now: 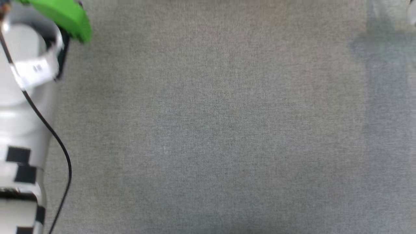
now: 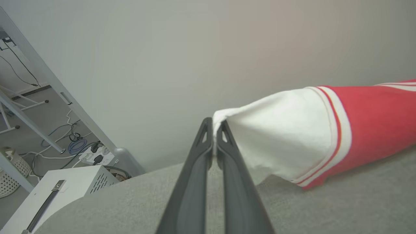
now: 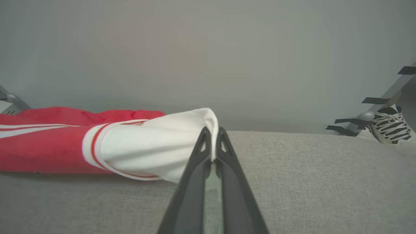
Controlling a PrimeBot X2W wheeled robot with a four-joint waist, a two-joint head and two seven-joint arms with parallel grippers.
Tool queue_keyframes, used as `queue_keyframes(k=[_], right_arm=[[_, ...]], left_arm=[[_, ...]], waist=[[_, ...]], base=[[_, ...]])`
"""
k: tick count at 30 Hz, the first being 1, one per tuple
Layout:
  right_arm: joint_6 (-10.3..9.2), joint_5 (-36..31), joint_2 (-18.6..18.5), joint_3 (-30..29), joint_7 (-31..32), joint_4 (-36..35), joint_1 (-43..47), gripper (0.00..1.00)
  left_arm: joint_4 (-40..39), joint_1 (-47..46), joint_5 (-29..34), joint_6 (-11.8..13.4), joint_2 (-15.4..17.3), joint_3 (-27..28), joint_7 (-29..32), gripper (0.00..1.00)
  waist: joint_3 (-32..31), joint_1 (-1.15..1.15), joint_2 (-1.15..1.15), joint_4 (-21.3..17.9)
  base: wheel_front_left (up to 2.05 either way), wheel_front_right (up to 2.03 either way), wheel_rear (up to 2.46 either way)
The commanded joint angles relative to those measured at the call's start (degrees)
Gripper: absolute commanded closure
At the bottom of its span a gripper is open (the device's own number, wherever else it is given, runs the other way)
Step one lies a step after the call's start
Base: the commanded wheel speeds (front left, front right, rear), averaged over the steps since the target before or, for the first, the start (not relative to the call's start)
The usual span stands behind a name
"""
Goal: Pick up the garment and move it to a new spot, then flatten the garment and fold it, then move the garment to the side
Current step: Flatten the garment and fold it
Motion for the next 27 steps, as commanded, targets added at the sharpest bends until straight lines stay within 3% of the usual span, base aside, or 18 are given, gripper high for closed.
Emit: queue_keyframes(k=[1, 5, 11, 27], right_arm=[[-0.1, 1.36, -0.58, 0.4, -0.31, -0.83, 2.61, 1.0], [-0.1, 8.75, -0.82, 0.05, 0.81, -3.83, 10.98, 1.0], [-0.1, 13.37, -3.86, 2.2, 2.28, -7.57, 21.72, 1.0], [-0.1, 17.14, -9.32, 6.72, 2.34, -14.55, 45.04, 1.0]], left_arm=[[-0.41, 2.91, -0.89, 0.41, -0.41, 0.33, -0.31, 1.0], [-2.09, 12.58, -3.87, 0.25, -0.83, 0.81, -0.28, 1.0], [-4.68, 24.06, -6.51, -0.11, 0.01, -0.15, 1.67, 1.0], [-14.2, 47.18, -8.79, 1.72, 1.99, -3.13, 5.23, 1.0]], waist=[[-4.97, 0.01, 0.0, 0.28], [-8.92, 0.01, 0.0, 0.32], [-13.72, 0.01, 0.0, 0.94], [-24.81, 0.01, 0.0, 2.35]], base=[[0.0, 0.0, 0.0], [0.0, 0.0, 0.0], [0.0, 0.0, 0.0], [0.0, 0.0, 0.0]])
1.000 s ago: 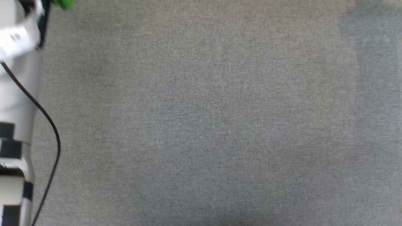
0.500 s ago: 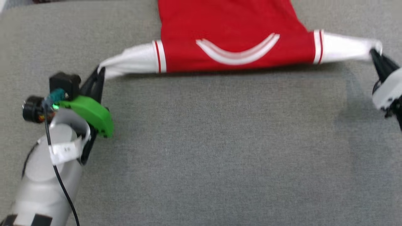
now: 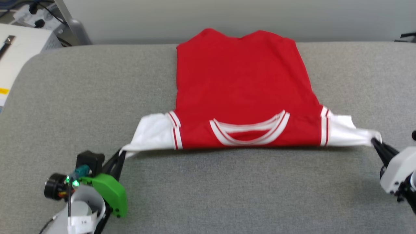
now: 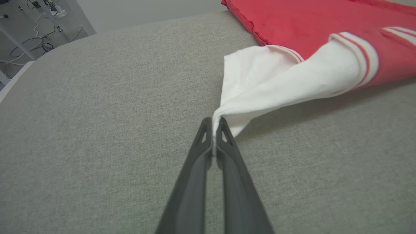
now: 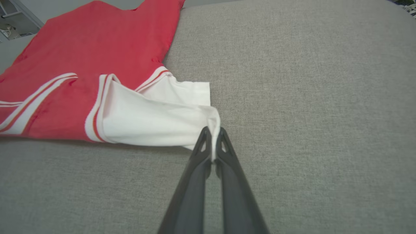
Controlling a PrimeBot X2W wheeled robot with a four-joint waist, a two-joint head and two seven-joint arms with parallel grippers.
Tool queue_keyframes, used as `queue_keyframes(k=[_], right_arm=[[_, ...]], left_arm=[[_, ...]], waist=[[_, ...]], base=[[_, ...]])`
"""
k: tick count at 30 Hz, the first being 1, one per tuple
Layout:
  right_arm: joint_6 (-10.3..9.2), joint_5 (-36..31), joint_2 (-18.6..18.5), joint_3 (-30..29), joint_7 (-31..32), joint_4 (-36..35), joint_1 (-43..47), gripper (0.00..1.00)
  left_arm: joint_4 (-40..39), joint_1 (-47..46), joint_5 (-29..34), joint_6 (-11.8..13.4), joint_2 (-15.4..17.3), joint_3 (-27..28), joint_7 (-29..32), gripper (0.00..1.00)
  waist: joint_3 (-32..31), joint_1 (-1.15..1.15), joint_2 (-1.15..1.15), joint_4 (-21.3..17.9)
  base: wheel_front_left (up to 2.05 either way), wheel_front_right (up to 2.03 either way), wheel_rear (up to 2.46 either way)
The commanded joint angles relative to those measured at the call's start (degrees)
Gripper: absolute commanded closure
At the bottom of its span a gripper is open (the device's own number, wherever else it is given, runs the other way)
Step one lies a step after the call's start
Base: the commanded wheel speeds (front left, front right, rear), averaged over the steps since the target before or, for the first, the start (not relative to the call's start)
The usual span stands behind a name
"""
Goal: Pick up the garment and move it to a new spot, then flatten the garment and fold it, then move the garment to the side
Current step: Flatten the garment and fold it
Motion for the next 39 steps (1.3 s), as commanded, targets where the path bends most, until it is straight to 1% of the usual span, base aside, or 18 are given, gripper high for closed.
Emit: queue_keyframes(k=[1, 6, 8, 14, 17, 21, 24, 26, 27, 28, 32, 35, 39], right_arm=[[-0.06, 0.8, -0.68, 0.14, 0.13, -0.39, 2.13, 1.0], [-0.06, 2.01, -2.05, 0.67, 2.32, -2.4, 7.5, 1.0], [-0.06, 2.51, -2.84, 1.1, 3.74, -3.59, 9.47, 1.0], [-0.06, 4.94, -4.54, 0.12, 8.18, -6.71, 14.91, 1.0], [-0.06, 6.1, -5.34, -0.48, 10.64, -9.12, 17.7, 1.0], [-0.06, 6.29, -6.14, -1.39, 13.3, -11.9, 20.57, 1.0], [-0.06, 5.86, -6.43, -2.68, 14.32, -13.44, 21.84, 1.0], [-0.06, 6.51, -6.01, -4.31, 15.65, -13.58, 22.33, 1.0], [-0.06, 6.88, -5.83, -5.13, 16.58, -13.9, 22.37, 0.8], [-0.06, 7.25, -5.62, -6.06, 17.17, -14.13, 22.3, 0.0], [-0.06, 7.65, -5.68, -9.7, 19.74, -16.78, 21.15, 0.0], [-0.06, 7.76, -5.51, -13.55, 22.14, -19.07, 19.41, 0.0], [-0.06, 6.33, -4.5, -17.68, 27.21, -24.03, 14.74, 0.0]], left_arm=[[-0.76, 2.24, -0.72, 0.54, 0.72, -0.22, 0.42, 1.0], [-4.13, 7.15, -1.78, 0.27, 1.74, -1.28, 2.6, 1.0], [-5.65, 8.76, -1.86, 0.71, 2.38, -1.27, 2.78, 1.0], [-9.92, 13.62, -3.17, 0.88, 4.33, -1.78, 5.88, 1.0], [-12.04, 16.05, -4.39, 0.66, 5.76, -2.04, 8.65, 1.0], [-15.04, 18.49, -5.18, 0.53, 7.56, -2.22, 10.48, 1.0], [-17.09, 19.3, -5.65, 0.16, 8.1, -2.93, 11.54, 1.0], [-18.37, 19.14, -5.72, 0.14, 8.1, -3.2, 11.97, 1.0], [-19.02, 18.88, -5.79, 0.12, 8.02, -3.33, 12.21, 1.0], [-19.53, 18.63, -5.91, 0.06, 7.96, -3.44, 12.46, 1.0], [-21.93, 17.12, -6.41, -0.03, 8.05, -3.93, 14.88, 1.0], [-24.77, 15.83, -6.66, 0.92, 8.28, -4.56, 19.36, 1.0], [-31.16, 14.42, -6.82, 2.77, 8.66, -4.92, 24.63, 1.0]], waist=[[-3.63, 0.01, 0.0, 0.63], [-5.95, 0.01, 0.0, 0.76], [-6.77, 0.01, 0.0, 0.75], [-8.43, 0.01, 0.0, 0.86], [-8.78, 0.01, 0.0, 0.96], [-8.62, 0.01, 0.0, 1.18], [-8.14, 0.01, 0.0, 1.51], [-7.77, 0.01, 0.0, 1.82], [-7.52, 0.01, 0.0, 2.02], [-7.31, 0.01, 0.0, 2.17], [-5.34, 0.01, 0.0, 3.27], [-2.9, 0.01, 0.0, 4.71], [1.45, 0.01, 0.0, 6.52]], base=[[0.0, 0.0, 0.0], [0.0, 0.0, 0.0], [0.0, 0.0, 0.0], [0.0, 0.0, 0.0], [0.0, 0.0, 0.0], [0.0, 0.0, 0.0], [0.0, 0.0, 0.0], [0.0, 0.0, 0.0], [0.0, 0.0, 0.0], [0.0, 0.0, 0.0], [0.0, 0.0, 0.0], [0.0, 0.0, 0.0], [0.0, 0.0, 0.0]])
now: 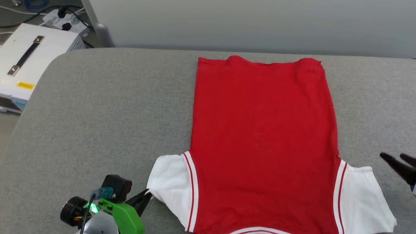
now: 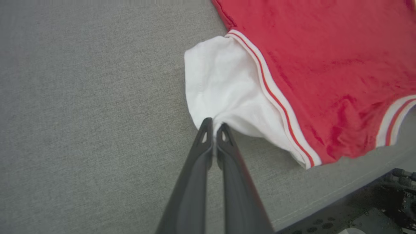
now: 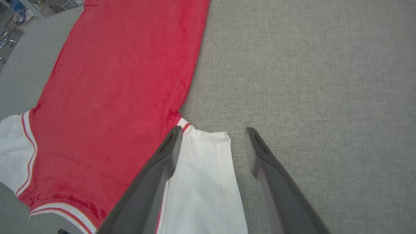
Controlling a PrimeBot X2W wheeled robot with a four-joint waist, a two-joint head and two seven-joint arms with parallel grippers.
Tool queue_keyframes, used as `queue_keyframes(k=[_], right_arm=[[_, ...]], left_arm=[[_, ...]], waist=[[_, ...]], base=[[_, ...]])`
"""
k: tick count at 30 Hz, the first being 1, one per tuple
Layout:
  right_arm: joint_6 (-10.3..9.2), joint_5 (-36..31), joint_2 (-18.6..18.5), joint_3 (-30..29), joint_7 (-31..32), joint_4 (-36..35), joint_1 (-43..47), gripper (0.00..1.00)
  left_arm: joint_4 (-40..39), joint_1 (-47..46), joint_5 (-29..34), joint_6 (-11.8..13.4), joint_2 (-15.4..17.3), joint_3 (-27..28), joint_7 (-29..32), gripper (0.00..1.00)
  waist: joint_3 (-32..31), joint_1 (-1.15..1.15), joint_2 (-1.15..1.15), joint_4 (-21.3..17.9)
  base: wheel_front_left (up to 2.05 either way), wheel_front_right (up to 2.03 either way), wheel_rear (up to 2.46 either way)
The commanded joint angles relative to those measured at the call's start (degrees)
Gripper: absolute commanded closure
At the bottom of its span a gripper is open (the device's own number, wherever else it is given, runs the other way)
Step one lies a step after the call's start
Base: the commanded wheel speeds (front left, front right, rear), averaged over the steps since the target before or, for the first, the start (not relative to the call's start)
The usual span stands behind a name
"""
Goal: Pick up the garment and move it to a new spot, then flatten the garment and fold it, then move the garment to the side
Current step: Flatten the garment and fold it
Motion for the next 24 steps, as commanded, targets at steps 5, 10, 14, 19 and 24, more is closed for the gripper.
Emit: queue_keyframes(k=[5, 10, 14, 19, 24], right_arm=[[-0.03, -4.02, 3.2, -6.14, 11.53, -2.75, -11.29, 0.0], [-0.03, -9.98, 6.26, -11.02, 23.59, -2.39, -23.67, 0.0], [-0.03, -16.31, 7.34, -12.95, 31.54, -1.22, -33.21, 0.0], [-0.03, -22.85, 7.49, -13.48, 37.78, 2.33, -43.51, 0.0], [-0.03, -27.79, 6.92, -13.21, 39.68, 6.7, -50.33, 0.0]], left_arm=[[-9.39, -2.82, -1.13, 2.0, 0.94, 0.3, 5.19, 1.0], [-16.49, -4.61, -1.13, 2.98, 0.94, -0.02, 8.29, 1.0], [-20.13, -6.1, -0.29, 3.4, 0.95, -0.36, 9.55, 1.0], [-21.89, -7.67, 0.58, 3.36, -0.29, -1.22, 8.95, 1.0], [-22.03, -8.84, 1.28, 2.97, -1.62, -2.19, 7.76, 1.0]], waist=[[11.04, 0.01, 0.0, 4.99], [18.11, 0.01, 0.0, 8.18], [23.03, 0.01, 0.0, 10.63], [27.84, 0.01, 0.0, 13.79], [30.69, 0.01, 0.0, 15.9]], base=[[0.0, 0.0, 0.0], [0.0, 0.0, 0.0], [0.0, 0.0, 0.0], [0.0, 0.0, 0.0], [0.0, 0.0, 0.0]])
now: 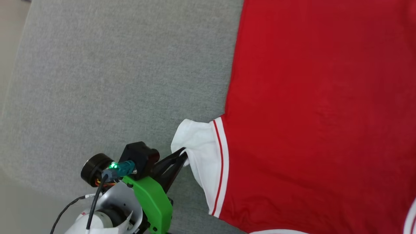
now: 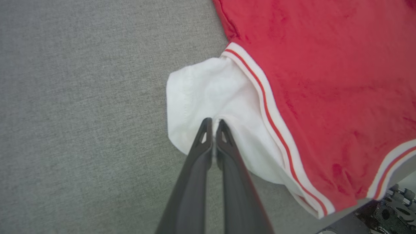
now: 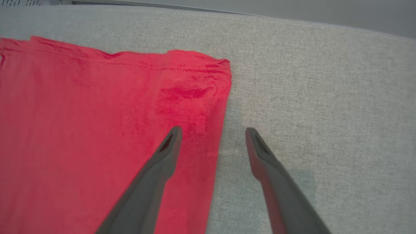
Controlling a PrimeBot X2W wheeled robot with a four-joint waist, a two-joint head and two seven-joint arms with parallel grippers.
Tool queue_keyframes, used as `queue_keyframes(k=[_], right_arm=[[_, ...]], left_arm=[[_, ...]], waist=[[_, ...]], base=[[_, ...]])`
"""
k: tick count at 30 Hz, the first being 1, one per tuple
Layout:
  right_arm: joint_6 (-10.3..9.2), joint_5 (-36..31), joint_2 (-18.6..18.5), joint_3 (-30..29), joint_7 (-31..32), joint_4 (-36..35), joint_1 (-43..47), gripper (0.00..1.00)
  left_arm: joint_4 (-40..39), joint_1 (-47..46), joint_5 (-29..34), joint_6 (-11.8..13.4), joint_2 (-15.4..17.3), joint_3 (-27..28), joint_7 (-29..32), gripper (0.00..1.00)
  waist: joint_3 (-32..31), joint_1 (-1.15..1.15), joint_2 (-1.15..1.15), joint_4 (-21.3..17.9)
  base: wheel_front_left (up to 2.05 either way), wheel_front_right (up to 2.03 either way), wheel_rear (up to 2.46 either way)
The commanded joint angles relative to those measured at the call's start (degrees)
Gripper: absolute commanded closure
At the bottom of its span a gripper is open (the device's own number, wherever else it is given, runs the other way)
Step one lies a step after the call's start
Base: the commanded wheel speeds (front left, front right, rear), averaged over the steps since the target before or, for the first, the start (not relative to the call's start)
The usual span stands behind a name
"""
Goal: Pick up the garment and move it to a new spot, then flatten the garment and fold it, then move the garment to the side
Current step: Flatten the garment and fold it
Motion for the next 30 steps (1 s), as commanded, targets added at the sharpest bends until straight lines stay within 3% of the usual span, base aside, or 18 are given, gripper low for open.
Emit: queue_keyframes(k=[1, 9, 17, 19, 30], right_arm=[[-0.03, -1.44, -0.07, 0.02, 0.34, 1.37, -1.68, 0.0], [-0.03, -6.03, -0.75, 0.48, 0.66, 6.47, -7.13, 0.0], [-0.03, -7.05, -1.13, 2.57, 2.4, 9.1, -5.29, 0.0], [-0.03, -7.12, -1.33, 3.21, 3.36, 9.27, -4.29, 1.0], [-0.03, -6.38, -1.78, 3.52, 2.98, 8.54, -0.65, 1.0]], left_arm=[[-0.08, -1.31, 0.63, -0.31, -0.55, -0.21, -0.68, 1.0], [0.89, -3.01, 1.12, -0.58, -2.25, -0.78, -2.59, 1.0], [2.33, -3.83, 1.04, -0.74, -3.09, -1.11, -3.63, 1.0], [2.51, -3.93, 0.91, -0.59, -3.12, -0.82, -3.94, 1.0], [3.24, -4.28, 1.05, -0.32, -2.57, -0.64, -4.08, 1.0]], waist=[[6.05, -0.01, 0.0, 5.68], [8.72, -0.01, 0.0, 7.41], [8.76, -0.01, 0.0, 7.99], [8.58, -0.01, 0.0, 7.95], [6.15, -0.01, 0.0, 7.01]], base=[[0.0, 0.0, 0.0], [0.0, 0.0, 0.0], [0.0, 0.0, 0.0], [0.0, 0.0, 0.0], [0.0, 0.0, 0.0]])
